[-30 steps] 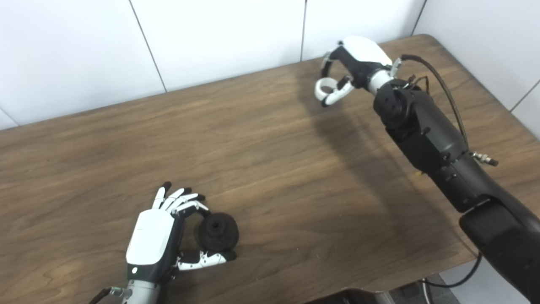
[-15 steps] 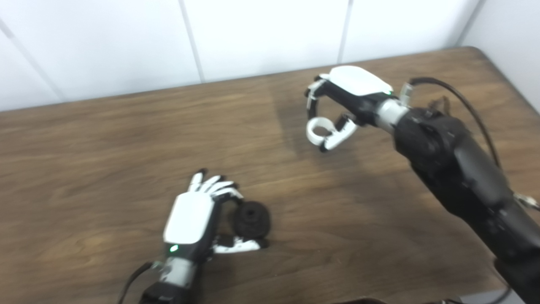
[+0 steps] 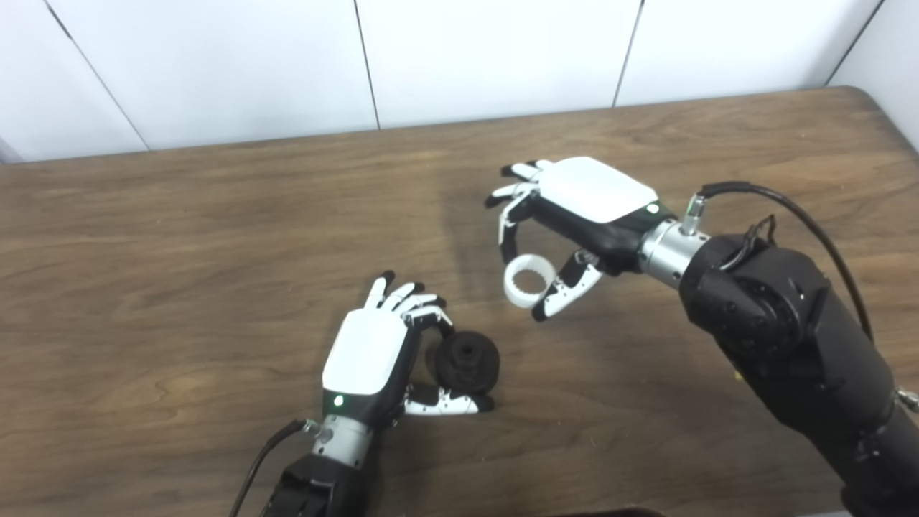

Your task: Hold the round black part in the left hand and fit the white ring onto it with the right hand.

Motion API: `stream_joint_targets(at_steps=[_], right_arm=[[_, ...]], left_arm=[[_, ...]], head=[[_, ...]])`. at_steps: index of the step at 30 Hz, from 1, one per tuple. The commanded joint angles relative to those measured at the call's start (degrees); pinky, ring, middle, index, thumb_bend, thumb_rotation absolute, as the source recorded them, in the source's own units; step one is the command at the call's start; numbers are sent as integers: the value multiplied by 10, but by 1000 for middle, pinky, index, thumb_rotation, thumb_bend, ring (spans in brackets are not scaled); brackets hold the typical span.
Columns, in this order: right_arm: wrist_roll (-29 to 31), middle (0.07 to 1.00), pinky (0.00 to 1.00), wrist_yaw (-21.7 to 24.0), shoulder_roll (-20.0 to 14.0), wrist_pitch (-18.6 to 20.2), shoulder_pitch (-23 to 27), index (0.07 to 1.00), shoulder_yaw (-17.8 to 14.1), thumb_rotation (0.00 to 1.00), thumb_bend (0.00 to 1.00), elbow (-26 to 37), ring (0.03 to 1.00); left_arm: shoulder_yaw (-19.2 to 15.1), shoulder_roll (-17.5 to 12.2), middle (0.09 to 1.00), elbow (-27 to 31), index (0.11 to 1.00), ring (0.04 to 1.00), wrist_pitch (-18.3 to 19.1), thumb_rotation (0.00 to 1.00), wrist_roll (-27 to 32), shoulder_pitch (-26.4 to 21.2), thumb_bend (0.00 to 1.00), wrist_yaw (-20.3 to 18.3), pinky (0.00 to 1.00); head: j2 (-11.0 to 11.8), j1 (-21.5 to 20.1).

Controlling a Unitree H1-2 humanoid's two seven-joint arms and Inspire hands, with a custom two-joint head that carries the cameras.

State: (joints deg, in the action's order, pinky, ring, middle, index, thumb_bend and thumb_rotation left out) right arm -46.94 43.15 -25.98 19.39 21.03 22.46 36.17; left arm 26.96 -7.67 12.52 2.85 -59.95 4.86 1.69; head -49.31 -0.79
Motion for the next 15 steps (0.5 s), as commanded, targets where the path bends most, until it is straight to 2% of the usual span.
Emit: stream_joint_targets(at_steps=[1,15], right_arm=[[-8,871,1000,2,4,-15,7,484,-5,136,525,17,982],[-11,879,1000,2,35,-78,-21,484,6,136,524,5,982]], left_arm=[[11,2,763,-4,484,870,1,56,-9,0,521,-18,1000],[18,10,760,-2,484,873,14,55,-13,-5,523,-24,1000]], head=[[-1,1],[-6,7]])
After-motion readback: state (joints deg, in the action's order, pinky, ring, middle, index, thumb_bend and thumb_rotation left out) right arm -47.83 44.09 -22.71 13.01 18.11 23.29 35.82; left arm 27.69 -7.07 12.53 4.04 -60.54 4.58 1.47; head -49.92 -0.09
